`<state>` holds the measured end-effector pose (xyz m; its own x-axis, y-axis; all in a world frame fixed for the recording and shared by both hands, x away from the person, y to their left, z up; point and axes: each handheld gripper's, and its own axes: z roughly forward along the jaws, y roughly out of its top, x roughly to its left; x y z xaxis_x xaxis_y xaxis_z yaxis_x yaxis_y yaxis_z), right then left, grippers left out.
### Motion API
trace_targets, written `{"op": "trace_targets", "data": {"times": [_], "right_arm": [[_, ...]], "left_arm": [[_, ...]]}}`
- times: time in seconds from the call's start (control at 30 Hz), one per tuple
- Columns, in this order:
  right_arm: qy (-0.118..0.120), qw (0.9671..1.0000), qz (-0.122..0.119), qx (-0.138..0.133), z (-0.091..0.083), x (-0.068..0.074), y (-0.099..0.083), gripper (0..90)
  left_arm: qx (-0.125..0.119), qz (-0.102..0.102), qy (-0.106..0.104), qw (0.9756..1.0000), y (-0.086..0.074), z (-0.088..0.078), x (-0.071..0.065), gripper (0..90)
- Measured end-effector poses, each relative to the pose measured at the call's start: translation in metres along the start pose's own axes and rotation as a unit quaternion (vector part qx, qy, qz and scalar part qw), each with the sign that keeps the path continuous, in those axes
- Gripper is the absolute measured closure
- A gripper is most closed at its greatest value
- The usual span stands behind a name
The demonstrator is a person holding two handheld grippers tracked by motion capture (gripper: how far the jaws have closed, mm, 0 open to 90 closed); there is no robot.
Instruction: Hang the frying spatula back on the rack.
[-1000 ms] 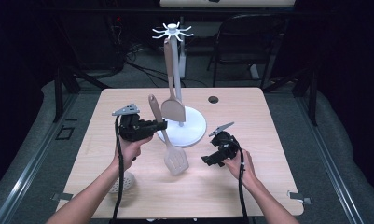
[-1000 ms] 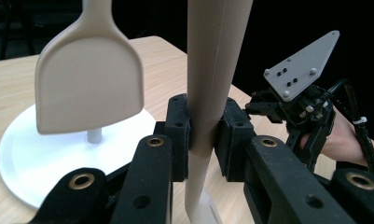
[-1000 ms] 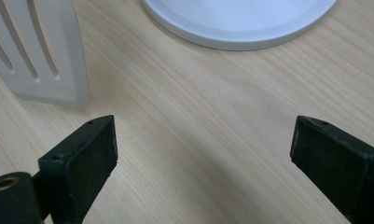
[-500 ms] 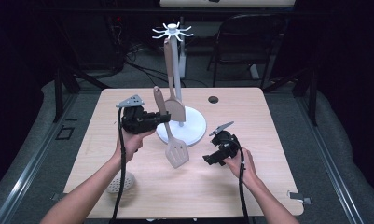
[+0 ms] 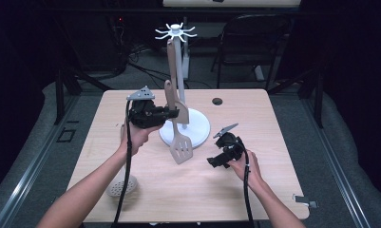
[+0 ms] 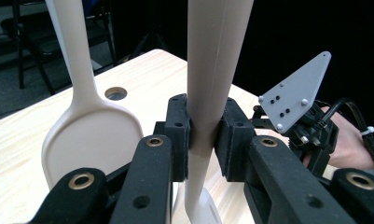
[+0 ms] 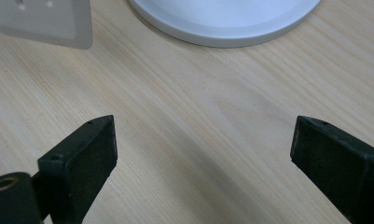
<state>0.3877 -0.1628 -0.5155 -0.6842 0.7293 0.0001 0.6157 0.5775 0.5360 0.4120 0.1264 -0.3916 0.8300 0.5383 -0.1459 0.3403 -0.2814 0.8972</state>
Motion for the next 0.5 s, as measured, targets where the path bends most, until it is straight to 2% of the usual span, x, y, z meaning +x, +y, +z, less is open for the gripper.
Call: {"op": "trace_targets", "data": {"times": [0.27,0.5], "right_arm": [[0.000,1.0000,-0.002,0.001,0.000,0.000,0.000,7.0],[0.001,1.0000,-0.002,-0.001,0.001,0.000,0.000,7.0]], "left_arm": [[0.008,0.023,0.009,0.9997,0.014,0.005,-0.002,76.6],[0.009,0.030,0.012,0.9994,0.025,0.010,-0.002,76.6]]}}
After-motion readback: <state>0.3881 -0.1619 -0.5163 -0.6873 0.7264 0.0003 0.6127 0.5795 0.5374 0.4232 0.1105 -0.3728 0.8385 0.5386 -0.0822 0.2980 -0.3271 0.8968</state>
